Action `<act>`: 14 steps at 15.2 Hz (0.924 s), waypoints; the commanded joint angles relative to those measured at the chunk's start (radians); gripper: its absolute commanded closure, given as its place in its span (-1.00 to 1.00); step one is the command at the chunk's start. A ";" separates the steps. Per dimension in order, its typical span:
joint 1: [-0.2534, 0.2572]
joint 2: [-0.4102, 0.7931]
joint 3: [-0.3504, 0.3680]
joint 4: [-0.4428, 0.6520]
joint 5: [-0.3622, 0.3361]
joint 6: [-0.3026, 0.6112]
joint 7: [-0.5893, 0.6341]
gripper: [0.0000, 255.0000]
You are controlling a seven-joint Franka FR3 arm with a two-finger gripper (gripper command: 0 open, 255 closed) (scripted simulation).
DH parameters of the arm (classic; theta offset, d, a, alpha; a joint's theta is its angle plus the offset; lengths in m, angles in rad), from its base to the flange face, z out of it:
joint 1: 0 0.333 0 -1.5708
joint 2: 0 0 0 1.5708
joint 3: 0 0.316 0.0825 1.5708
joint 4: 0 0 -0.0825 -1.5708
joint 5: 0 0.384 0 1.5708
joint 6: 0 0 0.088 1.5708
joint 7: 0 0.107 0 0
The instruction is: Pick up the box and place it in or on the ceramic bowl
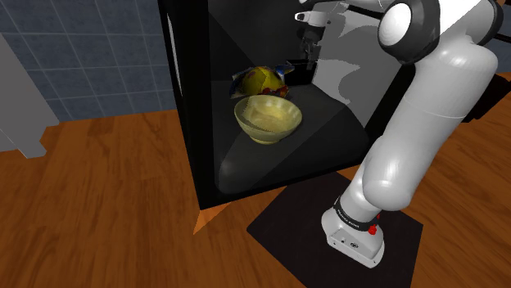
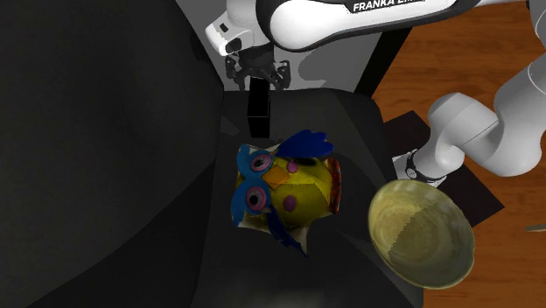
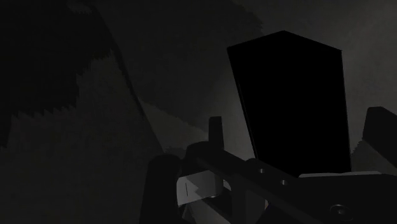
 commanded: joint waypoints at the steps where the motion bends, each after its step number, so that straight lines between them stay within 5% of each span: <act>1: 0.001 -0.001 0.001 -0.021 0.000 0.021 0.001 -1.00; 8: 0.001 0.000 0.001 -0.021 0.000 0.021 0.000 -1.00; 9: 0.001 0.000 0.001 -0.021 0.000 0.021 0.000 1.00; 14: 0.001 -0.001 0.001 -0.021 0.000 0.021 0.001 1.00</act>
